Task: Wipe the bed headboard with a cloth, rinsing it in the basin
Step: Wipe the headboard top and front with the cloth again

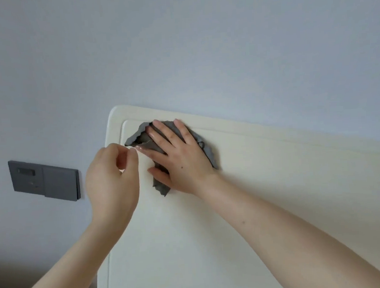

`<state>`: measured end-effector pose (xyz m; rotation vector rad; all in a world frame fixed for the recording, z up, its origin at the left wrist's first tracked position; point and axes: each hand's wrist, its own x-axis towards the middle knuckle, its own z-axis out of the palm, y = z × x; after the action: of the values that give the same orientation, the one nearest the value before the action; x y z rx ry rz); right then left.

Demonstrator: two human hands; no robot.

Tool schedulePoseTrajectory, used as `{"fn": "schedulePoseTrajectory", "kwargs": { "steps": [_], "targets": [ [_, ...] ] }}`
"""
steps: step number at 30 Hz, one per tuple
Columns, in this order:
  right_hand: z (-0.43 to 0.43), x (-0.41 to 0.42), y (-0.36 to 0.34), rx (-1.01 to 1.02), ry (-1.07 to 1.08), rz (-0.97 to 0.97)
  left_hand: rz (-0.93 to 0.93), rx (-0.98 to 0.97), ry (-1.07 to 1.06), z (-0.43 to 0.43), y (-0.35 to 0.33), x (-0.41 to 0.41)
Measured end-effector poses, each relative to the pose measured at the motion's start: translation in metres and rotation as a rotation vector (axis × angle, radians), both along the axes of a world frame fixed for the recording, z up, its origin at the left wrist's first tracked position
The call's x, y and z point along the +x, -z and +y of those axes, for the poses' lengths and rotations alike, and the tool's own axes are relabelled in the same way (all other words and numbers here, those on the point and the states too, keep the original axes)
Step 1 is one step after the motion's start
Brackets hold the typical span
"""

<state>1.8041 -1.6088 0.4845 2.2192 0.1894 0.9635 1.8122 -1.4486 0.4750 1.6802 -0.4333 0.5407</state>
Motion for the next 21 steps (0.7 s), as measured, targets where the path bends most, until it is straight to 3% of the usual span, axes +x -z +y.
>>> {"fn": "schedulePoseTrajectory", "kwargs": {
  "steps": [3, 6, 10, 12, 14, 21],
  "targets": [
    [-0.008, -0.014, 0.002, 0.02, 0.013, 0.0, -0.235, 0.191, -0.028, -0.007, 0.009, 0.002],
    [-0.075, -0.097, 0.012, 0.066, 0.219, -0.074, -0.402, 0.334, 0.052, -0.009, 0.013, 0.006],
    [-0.133, -0.196, 0.024, 0.42, 0.553, -0.29, -0.603, 0.587, 0.076, -0.019, 0.022, 0.025],
    [-0.119, -0.175, 0.03, 0.589, 0.608, -0.442, -0.641, 0.698, 0.078, -0.026, 0.031, 0.034],
    [-0.09, -0.133, 0.026, 0.631, 0.582, -0.526, -0.648, 0.727, 0.081, -0.029, 0.035, 0.042],
    [-0.033, -0.051, 0.005, 0.353, 0.406, -0.318, -0.684, 0.692, 0.116, -0.03, 0.037, 0.053]
  ]
}}
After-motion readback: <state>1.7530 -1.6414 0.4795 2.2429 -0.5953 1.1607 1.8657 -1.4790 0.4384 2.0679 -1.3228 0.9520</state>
